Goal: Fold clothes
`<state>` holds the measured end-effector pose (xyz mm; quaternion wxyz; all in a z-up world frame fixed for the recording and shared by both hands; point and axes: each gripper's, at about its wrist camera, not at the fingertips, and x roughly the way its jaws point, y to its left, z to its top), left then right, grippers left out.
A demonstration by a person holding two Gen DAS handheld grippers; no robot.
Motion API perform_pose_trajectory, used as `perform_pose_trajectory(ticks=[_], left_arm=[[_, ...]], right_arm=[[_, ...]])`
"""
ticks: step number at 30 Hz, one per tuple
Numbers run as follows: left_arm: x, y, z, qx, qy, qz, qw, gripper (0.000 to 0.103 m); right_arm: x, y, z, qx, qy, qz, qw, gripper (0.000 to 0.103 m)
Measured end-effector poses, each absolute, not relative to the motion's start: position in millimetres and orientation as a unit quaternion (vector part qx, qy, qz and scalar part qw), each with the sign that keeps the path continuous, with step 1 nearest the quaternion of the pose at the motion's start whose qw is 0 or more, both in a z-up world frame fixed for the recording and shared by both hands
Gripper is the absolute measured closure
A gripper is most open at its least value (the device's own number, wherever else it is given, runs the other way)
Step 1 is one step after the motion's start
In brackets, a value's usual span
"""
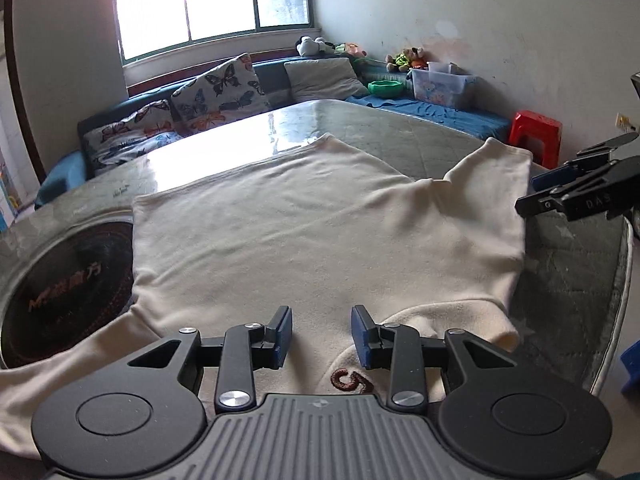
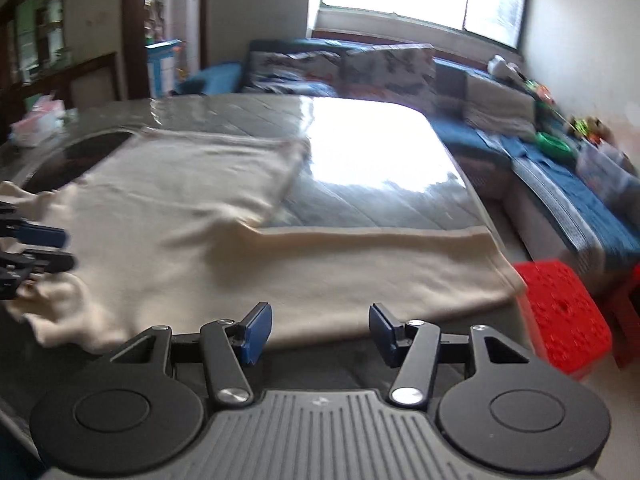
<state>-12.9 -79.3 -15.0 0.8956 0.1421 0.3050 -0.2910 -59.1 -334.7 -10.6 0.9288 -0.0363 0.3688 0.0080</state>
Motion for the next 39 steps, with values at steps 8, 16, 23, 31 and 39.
perform_pose_trajectory(ticks=[8,16,23,31,39], left_arm=[[-10,-88,2,0.137,0.292,-0.299,0.898,0.067],[-10,-109,4,0.142,0.289,-0.314,0.893,0.067],[-8,-125,2,0.145,0.291,-0.323,0.889,0.063],[-4,-137,-4,0.147,0.301,-0.330,0.883,0.054],[1,-154,-8,0.148,0.304,-0.339,0.878,0.050]], right_arm=[[-52,-389,-10,0.022,0.349,-0.088,0.933,0.054],[-41,-432,-19,0.075,0.343,-0.157,0.923,0.059],[-33,-438,-29,0.089,0.335,-0.178,0.921,0.068],[-32,-443,-26,0.090,0.321,-0.193,0.923,0.097],[-57,-438,3,0.094,0.283,-0.177,0.938,0.099]])
